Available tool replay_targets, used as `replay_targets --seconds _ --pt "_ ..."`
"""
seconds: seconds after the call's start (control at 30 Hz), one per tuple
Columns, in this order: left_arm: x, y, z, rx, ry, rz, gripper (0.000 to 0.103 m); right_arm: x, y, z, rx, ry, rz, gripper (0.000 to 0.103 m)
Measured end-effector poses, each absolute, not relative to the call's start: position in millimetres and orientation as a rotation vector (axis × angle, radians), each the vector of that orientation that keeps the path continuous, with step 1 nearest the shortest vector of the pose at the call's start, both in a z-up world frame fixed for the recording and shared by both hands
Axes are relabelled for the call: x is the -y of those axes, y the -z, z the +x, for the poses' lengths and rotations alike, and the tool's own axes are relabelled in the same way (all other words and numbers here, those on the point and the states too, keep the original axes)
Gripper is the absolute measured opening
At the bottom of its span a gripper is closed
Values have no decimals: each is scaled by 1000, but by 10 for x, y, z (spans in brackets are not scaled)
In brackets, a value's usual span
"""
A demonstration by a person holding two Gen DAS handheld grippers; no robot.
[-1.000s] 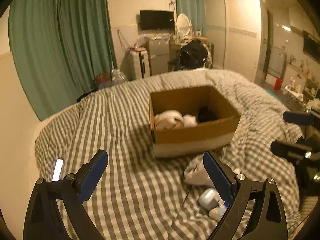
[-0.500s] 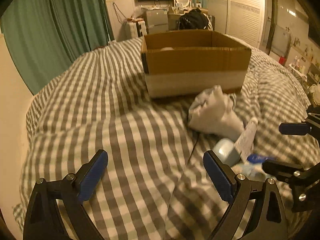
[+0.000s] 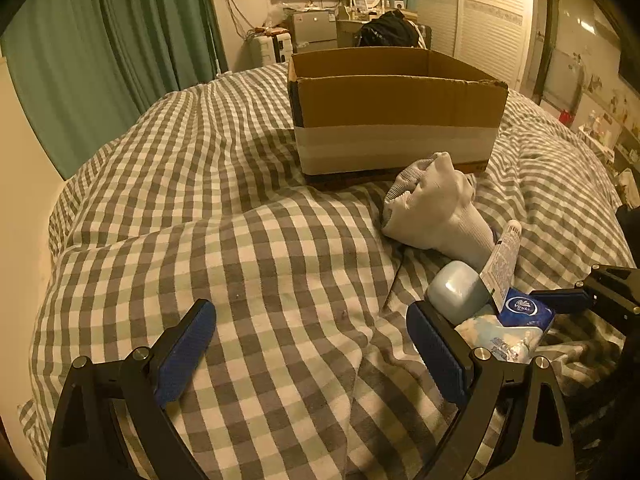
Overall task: Organize objects
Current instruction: 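Grasp the blue Vinda tissue pack with the right tool while the left tool grasps the toothpaste tube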
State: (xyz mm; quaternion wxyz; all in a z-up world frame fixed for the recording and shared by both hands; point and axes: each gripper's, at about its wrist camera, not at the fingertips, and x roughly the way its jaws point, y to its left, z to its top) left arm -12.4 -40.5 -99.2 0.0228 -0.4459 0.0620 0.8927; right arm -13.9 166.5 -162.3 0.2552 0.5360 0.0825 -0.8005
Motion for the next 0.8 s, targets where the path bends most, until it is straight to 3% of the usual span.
replay_targets --seconds 0.13,0.37,0.8 --pt "360 1006 -137 -198 -2762 -1386 99 -1717 1594 -133 -187 2194 1426 75" --pt "157 992 -242 -226 -2731 -1374 98 -2018 1054 -173 -184 2321 1281 75" --pt "-818 1014 -518 -308 -2546 -1308 99 -2885 650 -433 -72 2587 1202 75"
